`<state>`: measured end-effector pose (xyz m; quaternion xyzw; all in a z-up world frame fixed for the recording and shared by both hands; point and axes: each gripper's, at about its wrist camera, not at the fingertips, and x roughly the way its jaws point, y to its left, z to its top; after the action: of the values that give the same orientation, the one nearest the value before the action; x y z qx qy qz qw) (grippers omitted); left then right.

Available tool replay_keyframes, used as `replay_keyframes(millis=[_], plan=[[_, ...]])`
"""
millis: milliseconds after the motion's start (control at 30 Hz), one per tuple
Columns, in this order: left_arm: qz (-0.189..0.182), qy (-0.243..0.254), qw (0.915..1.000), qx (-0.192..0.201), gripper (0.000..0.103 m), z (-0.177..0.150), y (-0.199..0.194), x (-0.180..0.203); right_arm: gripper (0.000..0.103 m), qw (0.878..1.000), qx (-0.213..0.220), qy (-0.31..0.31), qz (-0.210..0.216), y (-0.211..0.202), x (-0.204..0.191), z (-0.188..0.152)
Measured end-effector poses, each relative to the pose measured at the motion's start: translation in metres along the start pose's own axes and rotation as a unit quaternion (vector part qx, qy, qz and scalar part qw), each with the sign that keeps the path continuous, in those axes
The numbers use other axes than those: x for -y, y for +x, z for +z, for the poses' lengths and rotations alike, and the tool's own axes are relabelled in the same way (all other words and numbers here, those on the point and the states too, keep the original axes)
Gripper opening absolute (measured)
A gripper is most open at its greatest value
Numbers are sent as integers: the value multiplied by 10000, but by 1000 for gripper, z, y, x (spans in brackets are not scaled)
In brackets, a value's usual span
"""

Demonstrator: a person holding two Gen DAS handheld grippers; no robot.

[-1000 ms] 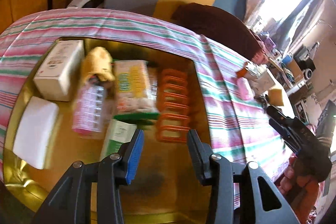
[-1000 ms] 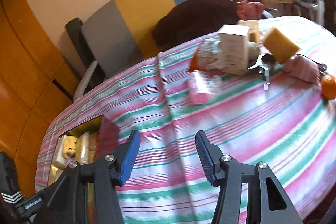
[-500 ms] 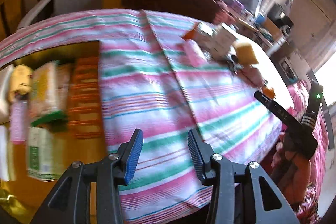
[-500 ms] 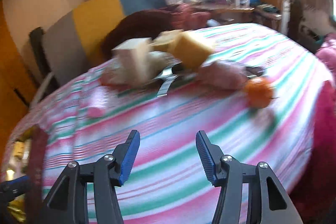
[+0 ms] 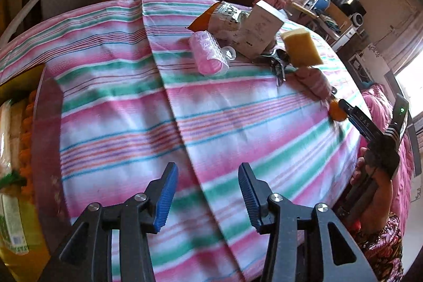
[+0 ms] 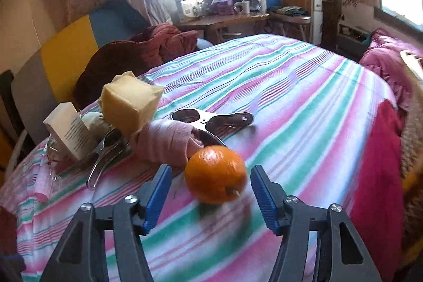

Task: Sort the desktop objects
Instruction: 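Move both open tools from the gold tray back to the pile, then grasp the tangerine with the right tool while the left tool grasps the pink hair roller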

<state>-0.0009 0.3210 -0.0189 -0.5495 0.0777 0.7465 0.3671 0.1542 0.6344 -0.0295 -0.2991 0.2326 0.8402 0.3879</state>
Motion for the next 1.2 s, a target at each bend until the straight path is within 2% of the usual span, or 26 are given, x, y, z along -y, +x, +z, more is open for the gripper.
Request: replay_keyframes(millis=[67,367,467,600,733,967,1100,1200], plan=[[47,-38,10000,-13,48,12,9,3,56,9999,-29,-121,-90,8,-2,2],[431,-8,9988,218,49,70,45,19,56,9985,235,-482,-121,16,-13,-8],[603,-54,9980,181,49,92,62,19,56,9990,147,-420,-3,21,-11,-9],[496,-149,9986,144,50,113,79,18,54,9992,-82,-383,13,32,-10,-12],[499,-47,9986,194,50,119,88,24,54,9992,-65,-403,-24,31,-10,-15],[323,-175,9989,302,49,127,93,25,54,9991,-25,-419,-57,31,-11,-17],[181,-269,9985,445,46,123,89,17,53,9992,-11,-408,-48,31,-11,-17],[210,-185,9983,502,45,115,84,14,53,9990,-9,-441,-84,31,-12,-17]])
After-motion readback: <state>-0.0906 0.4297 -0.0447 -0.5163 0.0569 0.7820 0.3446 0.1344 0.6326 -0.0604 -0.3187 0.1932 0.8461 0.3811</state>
